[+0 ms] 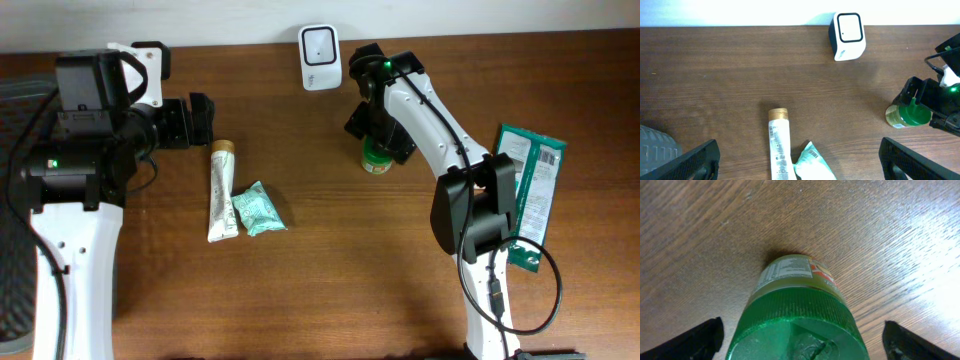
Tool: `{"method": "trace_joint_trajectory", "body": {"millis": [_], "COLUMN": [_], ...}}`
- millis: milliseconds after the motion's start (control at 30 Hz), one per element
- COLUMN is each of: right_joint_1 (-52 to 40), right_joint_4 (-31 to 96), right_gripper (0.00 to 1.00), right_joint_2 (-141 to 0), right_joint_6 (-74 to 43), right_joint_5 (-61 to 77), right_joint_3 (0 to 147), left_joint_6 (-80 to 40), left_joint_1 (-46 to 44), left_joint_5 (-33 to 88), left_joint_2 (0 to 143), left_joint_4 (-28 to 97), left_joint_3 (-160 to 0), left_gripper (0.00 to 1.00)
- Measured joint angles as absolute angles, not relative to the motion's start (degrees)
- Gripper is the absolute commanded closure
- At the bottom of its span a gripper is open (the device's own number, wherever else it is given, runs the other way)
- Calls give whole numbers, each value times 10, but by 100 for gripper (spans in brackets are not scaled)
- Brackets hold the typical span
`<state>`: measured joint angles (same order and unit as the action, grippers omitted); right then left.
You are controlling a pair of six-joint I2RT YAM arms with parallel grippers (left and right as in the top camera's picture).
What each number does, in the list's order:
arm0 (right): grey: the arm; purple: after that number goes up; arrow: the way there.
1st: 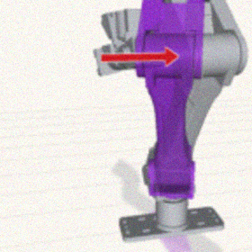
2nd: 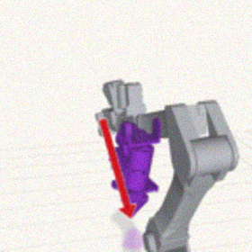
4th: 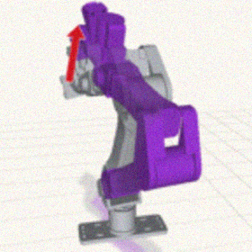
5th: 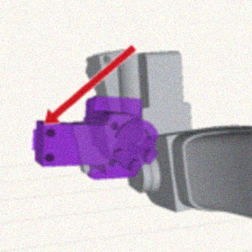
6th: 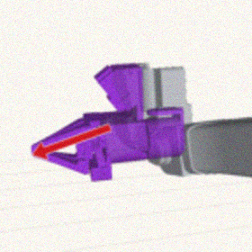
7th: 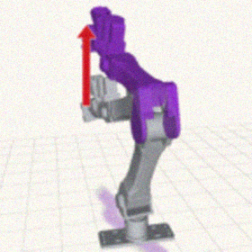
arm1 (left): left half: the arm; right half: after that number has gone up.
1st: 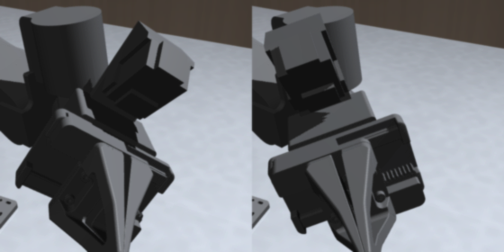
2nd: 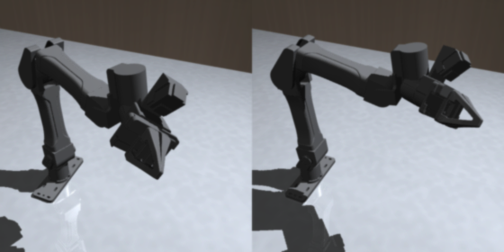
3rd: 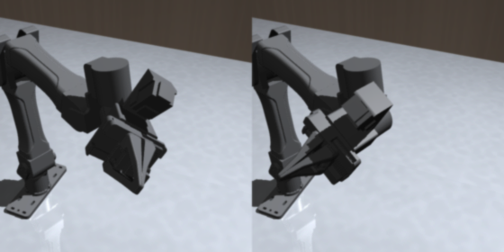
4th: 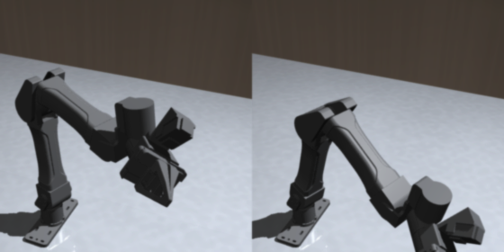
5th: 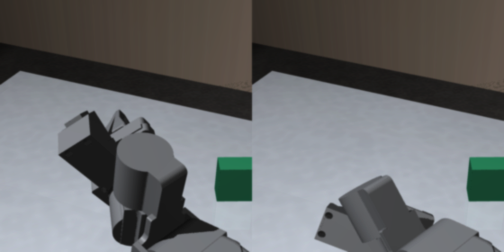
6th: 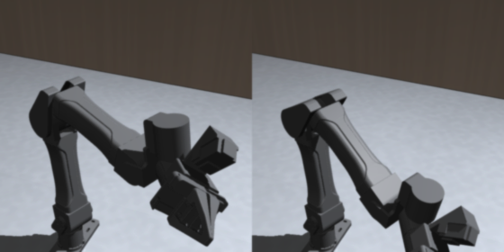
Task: Scan the item barcode
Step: 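Lift the green-capped jar and move it toward the scanner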
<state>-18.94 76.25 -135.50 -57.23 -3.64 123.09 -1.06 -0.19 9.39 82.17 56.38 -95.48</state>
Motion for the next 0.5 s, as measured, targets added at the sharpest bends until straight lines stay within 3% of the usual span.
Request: {"method": "trace_joint_trajectory", "body": {"millis": [133,367,500], "right_joint_1": [-188,-184,-183], "right_joint_4": [766,826,842], "right_gripper": [2,2,2], "right_joint_2": [-1355,-1355,-1355], "right_joint_6": [-479,-126,20], "right_joint_5": [-37,-37,-22], "right_joint_3": [1234,1335,1336], "left_joint_6": [-11,-11,-11], "left_joint_1": [-2,-2,-2], "left_joint_5": [94,94,94], "left_joint_2": [822,822,822], "left_joint_4": [564,564,564], "left_joint_3": [-955,-955,-955], "left_gripper": [1,1,1]}}
